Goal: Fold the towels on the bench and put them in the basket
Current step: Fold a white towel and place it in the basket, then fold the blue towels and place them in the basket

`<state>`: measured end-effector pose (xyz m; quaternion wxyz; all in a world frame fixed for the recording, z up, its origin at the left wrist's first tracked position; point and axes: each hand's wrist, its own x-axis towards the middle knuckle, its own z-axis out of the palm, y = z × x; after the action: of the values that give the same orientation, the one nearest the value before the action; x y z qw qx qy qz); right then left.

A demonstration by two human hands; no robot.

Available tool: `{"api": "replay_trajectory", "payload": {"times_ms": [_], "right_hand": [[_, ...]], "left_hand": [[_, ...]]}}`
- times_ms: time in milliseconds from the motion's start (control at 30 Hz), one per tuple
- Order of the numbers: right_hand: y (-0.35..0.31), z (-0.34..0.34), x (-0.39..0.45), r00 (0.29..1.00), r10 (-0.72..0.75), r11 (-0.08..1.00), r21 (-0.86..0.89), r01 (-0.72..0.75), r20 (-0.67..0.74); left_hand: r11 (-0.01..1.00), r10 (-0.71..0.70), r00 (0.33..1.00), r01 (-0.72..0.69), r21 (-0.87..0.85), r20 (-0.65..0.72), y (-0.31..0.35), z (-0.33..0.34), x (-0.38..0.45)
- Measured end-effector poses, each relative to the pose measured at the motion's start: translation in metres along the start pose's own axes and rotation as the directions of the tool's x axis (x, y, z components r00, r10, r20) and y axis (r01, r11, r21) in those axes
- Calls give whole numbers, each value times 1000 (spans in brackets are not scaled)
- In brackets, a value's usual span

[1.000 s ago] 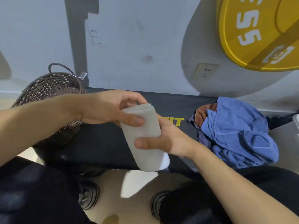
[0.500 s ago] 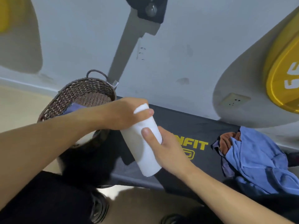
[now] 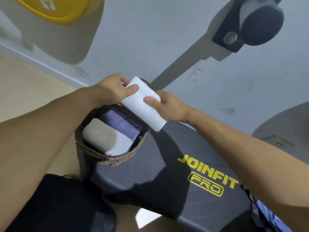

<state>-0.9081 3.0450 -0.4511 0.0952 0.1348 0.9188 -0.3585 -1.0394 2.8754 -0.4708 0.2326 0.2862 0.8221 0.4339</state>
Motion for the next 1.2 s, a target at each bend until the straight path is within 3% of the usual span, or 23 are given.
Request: {"api": "replay_trajectory", "payload": {"times_ms": [100,167,300,367,500,633,667,700,733,767,800,867,933,1000,1133,1200], "right_hand": [[2,4,35,981,117,993,-40,-112,158],[3,9,58,949,196,981,-40,-192,246],[6,20,93,898,274,959,-30,-281,343],[8,24,107,865,297,948,-17,-318,405],[8,33,125,739,375,907,-58,-417,560],[5,40,139,657,469,862,-145,-486,591],[1,41,142,678,492,869,-257,-423,547],[-2,39,146,739,479,855,-442,-272,473],[-7,38,148,831,410,773,-627,-98,375],[-13,37,149,924,259,670,-741,38,281],[-17,37,149,969,96,620,-775,122,228],[-20,34,151,968,-29,693,-693,199,250],[-19,34,149,916,51,787,-580,209,398],[-14,37,147,875,96,780,-582,231,475],[-3,44,143,879,49,767,-581,272,475],[-3,38,132,887,50,812,-536,231,458]], "left_hand": [[975,-111,994,108,196,7,-23,4,6],[921,-171,980,121,370,106,-35,11,-1],[739,-271,859,-103,666,434,-53,26,-21],[710,-278,839,-149,688,468,-63,25,-26],[765,-262,845,-113,634,466,-81,14,-34],[791,-238,856,-103,603,458,-86,15,-30],[788,-231,862,-106,606,451,-86,17,-28],[780,-220,870,-115,615,442,-86,19,-28],[770,-206,879,-126,626,430,-87,21,-27],[760,-192,887,-137,636,420,-87,22,-27],[754,-180,893,-144,641,412,-88,24,-28],[755,-167,902,-142,640,397,-92,25,-29],[763,-156,910,-136,633,384,-96,25,-30],[767,-152,916,-127,629,370,-98,26,-31],[718,-168,919,-134,683,356,-96,32,-34],[710,-220,897,-122,693,383,-89,30,-34]]}}
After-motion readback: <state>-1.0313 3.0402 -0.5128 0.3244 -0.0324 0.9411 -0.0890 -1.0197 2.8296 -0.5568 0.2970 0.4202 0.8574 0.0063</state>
